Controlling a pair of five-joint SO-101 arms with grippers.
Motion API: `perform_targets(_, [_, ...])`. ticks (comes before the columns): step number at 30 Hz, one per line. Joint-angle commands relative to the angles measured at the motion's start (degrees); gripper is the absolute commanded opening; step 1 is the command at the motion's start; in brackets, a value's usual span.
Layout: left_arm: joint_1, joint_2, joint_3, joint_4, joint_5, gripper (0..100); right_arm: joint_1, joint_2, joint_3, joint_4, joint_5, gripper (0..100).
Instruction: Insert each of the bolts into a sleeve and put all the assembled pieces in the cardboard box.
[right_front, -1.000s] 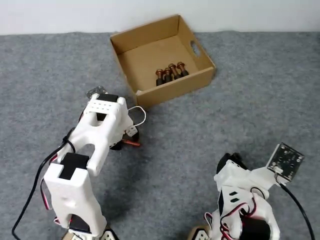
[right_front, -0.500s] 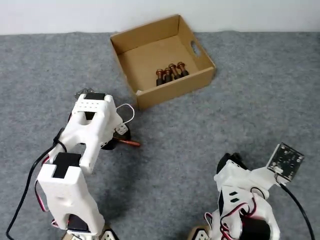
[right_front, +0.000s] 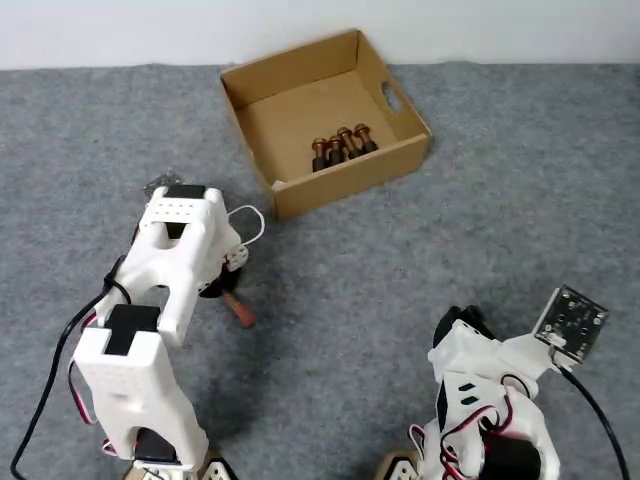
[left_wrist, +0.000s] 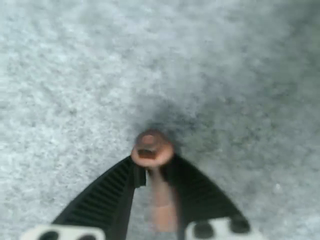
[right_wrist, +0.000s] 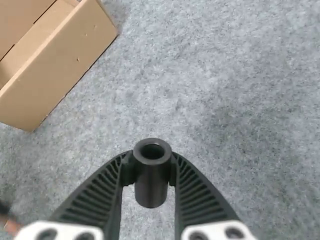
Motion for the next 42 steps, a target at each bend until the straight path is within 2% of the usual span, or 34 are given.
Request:
perform_targets(1, [-3.08, -0.09, -0.22, 3.08, -0.26, 0, 0.48, -0.04, -0.44, -1.45, 0.62, 0.8])
perform_targets(9, [-2.90, -3.96, -9.89, 15.30, -1.49, 0, 0.13, -0.04, -0.44, -1.45, 0.62, 0.8])
perform_targets(15, [0.70, -21.63, -9.80, 15.74, -7.12, 0, 0.13, -1.45, -0.53, -1.36, 0.62, 0.8])
perform_targets(24, [9.67, -46.77, -0.75, 15.47, -16.44, 0, -1.10, -1.63, -0.70, -1.19, 0.70, 0.8])
perform_targets(29, [9.76, -60.48, 8.92, 8.53, -21.36, 0, -7.25, -1.63, -0.88, -1.10, 0.70, 0.8])
perform_targets(36, [10.11, -83.78, 30.90, -5.19, -29.10, 0, -14.81, -1.63, -0.88, -1.10, 0.70, 0.8])
perform_targets(42, [10.11, -100.22, 41.27, -5.98, -30.07, 0, -24.57, -1.45, -0.88, -1.19, 0.70, 0.8])
